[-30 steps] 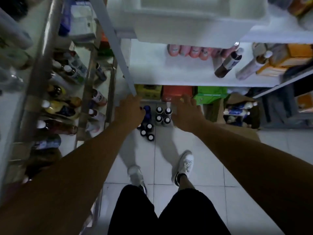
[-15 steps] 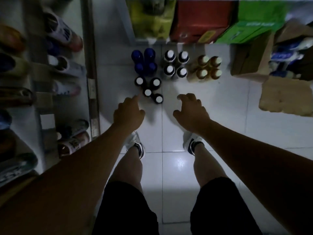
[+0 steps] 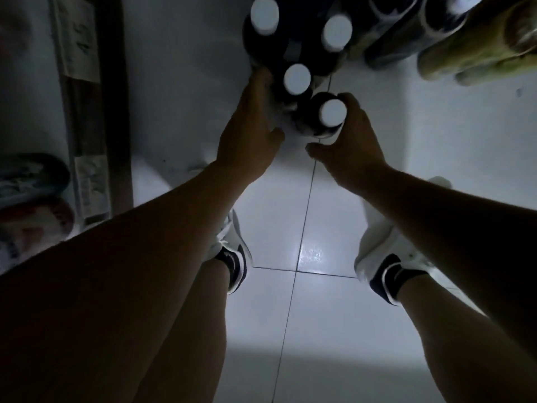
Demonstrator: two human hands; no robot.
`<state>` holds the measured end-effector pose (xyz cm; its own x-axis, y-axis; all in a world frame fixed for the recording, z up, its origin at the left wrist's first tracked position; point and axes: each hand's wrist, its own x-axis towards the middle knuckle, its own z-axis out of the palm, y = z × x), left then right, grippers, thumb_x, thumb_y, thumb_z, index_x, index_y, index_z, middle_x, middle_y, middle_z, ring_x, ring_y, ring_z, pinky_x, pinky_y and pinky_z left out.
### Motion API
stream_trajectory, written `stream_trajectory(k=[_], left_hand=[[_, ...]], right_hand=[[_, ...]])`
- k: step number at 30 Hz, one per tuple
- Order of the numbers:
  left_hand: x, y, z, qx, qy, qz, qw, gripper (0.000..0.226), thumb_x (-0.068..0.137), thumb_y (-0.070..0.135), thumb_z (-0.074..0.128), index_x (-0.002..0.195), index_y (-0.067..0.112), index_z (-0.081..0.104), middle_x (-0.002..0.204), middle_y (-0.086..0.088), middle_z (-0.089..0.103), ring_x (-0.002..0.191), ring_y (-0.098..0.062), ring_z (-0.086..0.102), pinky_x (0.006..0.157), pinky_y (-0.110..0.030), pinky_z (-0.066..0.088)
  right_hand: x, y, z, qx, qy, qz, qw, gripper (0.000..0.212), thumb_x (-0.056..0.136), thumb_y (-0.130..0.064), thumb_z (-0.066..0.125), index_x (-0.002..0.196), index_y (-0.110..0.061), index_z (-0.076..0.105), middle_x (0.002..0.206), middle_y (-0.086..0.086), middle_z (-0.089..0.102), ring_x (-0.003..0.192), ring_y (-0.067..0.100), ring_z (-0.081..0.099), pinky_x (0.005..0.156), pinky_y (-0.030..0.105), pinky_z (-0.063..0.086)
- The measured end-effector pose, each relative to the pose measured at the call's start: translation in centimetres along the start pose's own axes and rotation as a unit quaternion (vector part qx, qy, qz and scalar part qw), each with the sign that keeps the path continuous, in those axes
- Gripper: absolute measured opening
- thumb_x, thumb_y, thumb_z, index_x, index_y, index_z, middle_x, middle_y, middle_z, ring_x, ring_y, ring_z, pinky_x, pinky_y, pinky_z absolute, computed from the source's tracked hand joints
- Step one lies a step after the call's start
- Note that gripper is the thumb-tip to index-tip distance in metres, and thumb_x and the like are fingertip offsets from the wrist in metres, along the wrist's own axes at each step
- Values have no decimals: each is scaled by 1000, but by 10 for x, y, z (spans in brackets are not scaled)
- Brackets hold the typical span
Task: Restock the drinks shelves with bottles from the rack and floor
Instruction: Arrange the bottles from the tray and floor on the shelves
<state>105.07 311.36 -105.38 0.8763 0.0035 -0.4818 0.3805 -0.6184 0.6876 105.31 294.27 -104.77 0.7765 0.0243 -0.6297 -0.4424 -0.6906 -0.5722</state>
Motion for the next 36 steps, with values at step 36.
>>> stream_trajectory(k=[36], left_hand=[[-174, 307, -199, -376, 79, 3, 923, 67, 62, 25, 90, 117, 21, 52, 111, 8, 67, 103, -3, 66, 86, -24, 54]], right_hand=[[-219, -215, -280, 163, -63, -85, 981, 41, 64, -7, 84, 95, -31, 72, 93, -9, 76, 88, 7, 71, 82, 27, 56]])
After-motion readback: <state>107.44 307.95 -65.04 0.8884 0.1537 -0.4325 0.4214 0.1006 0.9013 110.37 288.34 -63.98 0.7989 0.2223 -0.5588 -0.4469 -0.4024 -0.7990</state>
